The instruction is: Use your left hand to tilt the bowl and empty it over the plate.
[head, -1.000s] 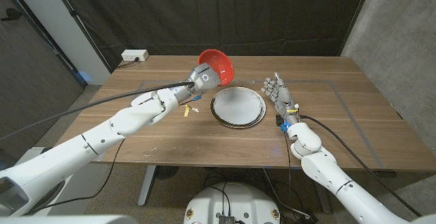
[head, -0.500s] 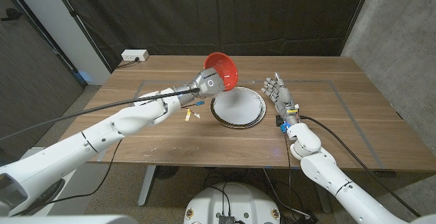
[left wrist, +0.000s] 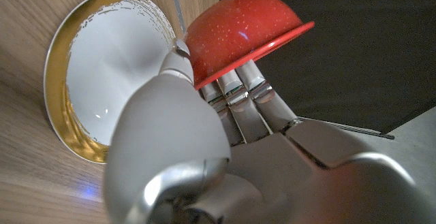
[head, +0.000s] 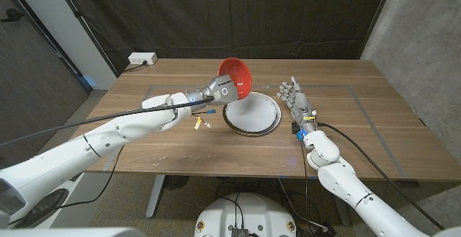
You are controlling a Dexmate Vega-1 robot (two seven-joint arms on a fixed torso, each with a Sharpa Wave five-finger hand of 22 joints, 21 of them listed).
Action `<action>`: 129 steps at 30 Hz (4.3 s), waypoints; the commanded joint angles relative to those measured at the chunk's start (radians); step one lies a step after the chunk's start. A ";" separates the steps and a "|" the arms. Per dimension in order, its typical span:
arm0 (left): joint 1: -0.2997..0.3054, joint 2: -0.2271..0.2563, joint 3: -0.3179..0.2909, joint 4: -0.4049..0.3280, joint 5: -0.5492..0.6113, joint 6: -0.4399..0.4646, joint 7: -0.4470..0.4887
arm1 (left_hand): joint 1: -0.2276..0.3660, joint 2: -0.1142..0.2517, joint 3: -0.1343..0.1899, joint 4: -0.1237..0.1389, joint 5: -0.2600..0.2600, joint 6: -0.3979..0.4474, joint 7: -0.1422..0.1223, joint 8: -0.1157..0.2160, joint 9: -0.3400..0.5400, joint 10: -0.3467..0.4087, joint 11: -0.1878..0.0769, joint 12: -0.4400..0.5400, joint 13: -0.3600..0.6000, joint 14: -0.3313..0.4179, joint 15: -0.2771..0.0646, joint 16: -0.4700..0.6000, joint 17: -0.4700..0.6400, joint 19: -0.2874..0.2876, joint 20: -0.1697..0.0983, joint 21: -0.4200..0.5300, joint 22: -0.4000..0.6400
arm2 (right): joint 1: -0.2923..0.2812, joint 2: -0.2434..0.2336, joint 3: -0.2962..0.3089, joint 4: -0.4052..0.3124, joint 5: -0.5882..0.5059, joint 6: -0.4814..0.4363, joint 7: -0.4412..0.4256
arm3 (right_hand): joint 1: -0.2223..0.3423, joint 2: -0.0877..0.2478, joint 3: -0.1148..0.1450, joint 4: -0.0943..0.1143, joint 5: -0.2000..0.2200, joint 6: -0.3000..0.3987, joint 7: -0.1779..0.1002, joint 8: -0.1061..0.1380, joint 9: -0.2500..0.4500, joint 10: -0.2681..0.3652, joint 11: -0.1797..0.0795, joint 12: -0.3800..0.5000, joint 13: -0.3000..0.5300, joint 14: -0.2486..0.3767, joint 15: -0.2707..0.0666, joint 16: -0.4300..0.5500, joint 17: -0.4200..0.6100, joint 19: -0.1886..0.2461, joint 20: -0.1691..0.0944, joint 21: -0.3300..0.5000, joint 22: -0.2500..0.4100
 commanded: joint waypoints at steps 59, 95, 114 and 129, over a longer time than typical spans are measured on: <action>-0.234 -0.009 0.225 0.007 0.444 -0.216 -0.019 | 0.012 0.000 0.005 0.011 0.009 0.042 0.020 0.009 0.002 -0.011 0.000 -0.015 0.041 0.028 -0.050 -0.013 0.038 -0.051 -0.002 0.014 0.003 | -0.012 0.019 -0.010 -0.001 0.002 -0.004 -0.021 | 0.001 0.013 -0.006 -0.006 0.002 0.005 0.007 -0.002 0.005 0.006 -0.003 0.001 0.004 0.009 0.001 -0.001 0.006 0.016 -0.007 -0.020 0.003; -0.204 -0.049 0.139 0.050 0.157 -0.183 -0.051 | 0.010 -0.001 0.004 0.019 0.010 0.043 0.016 0.006 -0.007 -0.004 -0.009 -0.024 0.059 0.005 -0.049 -0.027 0.054 -0.082 0.000 0.018 0.004 | -0.004 0.015 -0.007 -0.008 -0.010 -0.005 -0.027 | 0.001 0.016 -0.008 -0.008 0.003 0.005 0.006 -0.002 0.005 0.008 -0.002 0.001 0.004 0.010 0.000 -0.001 0.006 0.020 -0.005 -0.027 0.004; -0.180 -0.062 0.118 0.045 0.090 -0.177 -0.116 | 0.009 0.000 0.005 0.023 0.009 0.040 0.019 0.006 -0.005 -0.006 -0.010 -0.029 0.067 0.006 -0.049 -0.032 0.059 -0.084 0.000 0.024 0.003 | -0.006 -0.048 0.017 -0.082 -0.024 -0.036 -0.025 | 0.001 0.016 -0.010 -0.010 0.003 0.006 0.005 -0.002 0.005 0.009 -0.005 0.002 0.004 0.014 -0.001 0.000 0.006 0.023 -0.005 -0.030 0.004; -0.140 -0.105 0.045 0.037 -0.057 -0.104 -0.184 | 0.007 0.000 0.005 0.026 0.008 0.038 0.019 0.009 0.000 -0.007 -0.010 -0.032 0.073 0.005 -0.048 -0.036 0.061 -0.085 -0.001 0.029 0.003 | -0.019 -0.081 0.041 -0.113 -0.015 -0.039 -0.022 | 0.003 0.016 -0.011 -0.012 0.003 0.003 0.006 -0.003 0.005 0.013 -0.006 0.003 0.004 0.020 0.000 0.002 0.005 0.036 -0.008 -0.029 0.003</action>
